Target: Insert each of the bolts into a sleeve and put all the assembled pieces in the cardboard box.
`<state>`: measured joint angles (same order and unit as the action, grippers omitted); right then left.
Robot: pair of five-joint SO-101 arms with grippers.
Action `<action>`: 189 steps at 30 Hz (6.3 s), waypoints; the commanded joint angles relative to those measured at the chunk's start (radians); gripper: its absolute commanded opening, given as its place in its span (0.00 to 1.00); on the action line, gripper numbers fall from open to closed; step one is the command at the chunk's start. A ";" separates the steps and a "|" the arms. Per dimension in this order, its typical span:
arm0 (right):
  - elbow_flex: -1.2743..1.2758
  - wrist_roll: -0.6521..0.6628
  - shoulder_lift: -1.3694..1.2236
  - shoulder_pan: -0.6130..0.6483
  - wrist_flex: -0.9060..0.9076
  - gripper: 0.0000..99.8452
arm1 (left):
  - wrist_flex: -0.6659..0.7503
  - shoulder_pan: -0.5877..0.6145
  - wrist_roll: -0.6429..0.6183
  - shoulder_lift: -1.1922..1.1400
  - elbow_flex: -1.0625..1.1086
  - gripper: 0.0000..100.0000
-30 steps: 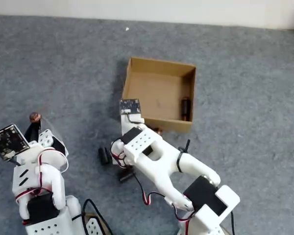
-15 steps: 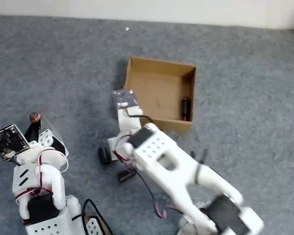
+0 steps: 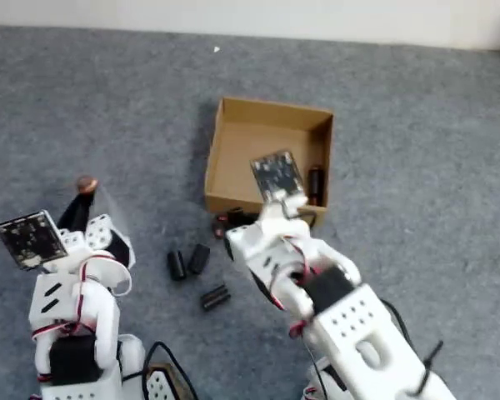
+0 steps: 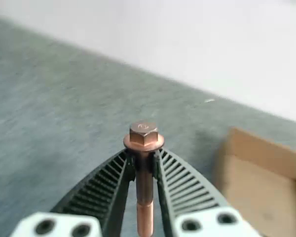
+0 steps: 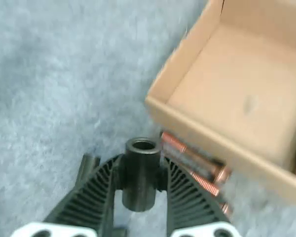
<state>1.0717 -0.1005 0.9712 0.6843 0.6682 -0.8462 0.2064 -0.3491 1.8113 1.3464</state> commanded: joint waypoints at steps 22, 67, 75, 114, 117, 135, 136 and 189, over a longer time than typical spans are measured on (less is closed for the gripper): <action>0.699 0.272 0.835 0.005 -0.501 0.00 | 0.166 -0.639 0.094 -0.285 -0.372 0.01; 0.713 0.264 0.862 -0.030 -0.443 0.00 | 0.385 -0.759 0.100 -0.440 -0.243 0.01; 0.713 0.264 0.858 -0.035 -0.443 0.00 | 0.381 -0.759 0.100 -0.438 -0.242 0.01; 0.519 0.141 0.837 -0.211 -0.147 0.00 | -0.146 -0.160 0.201 0.008 -0.088 0.22; 0.384 0.121 0.774 -0.211 -0.035 0.00 | -0.146 -0.127 0.201 -0.004 -0.028 0.22; -0.312 0.095 -0.186 -0.217 -0.021 0.00 | 0.023 0.105 0.198 0.002 0.263 0.22; -0.355 0.095 -0.234 -0.217 -0.021 0.00 | 0.034 0.111 0.198 0.002 0.278 0.22; -0.532 -0.391 -0.835 0.213 0.165 0.12 | 0.097 0.242 0.198 0.002 0.331 0.17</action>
<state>0.5516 -0.4565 0.1672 0.8592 0.8984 -0.7725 0.4381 -0.1588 1.8082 1.6701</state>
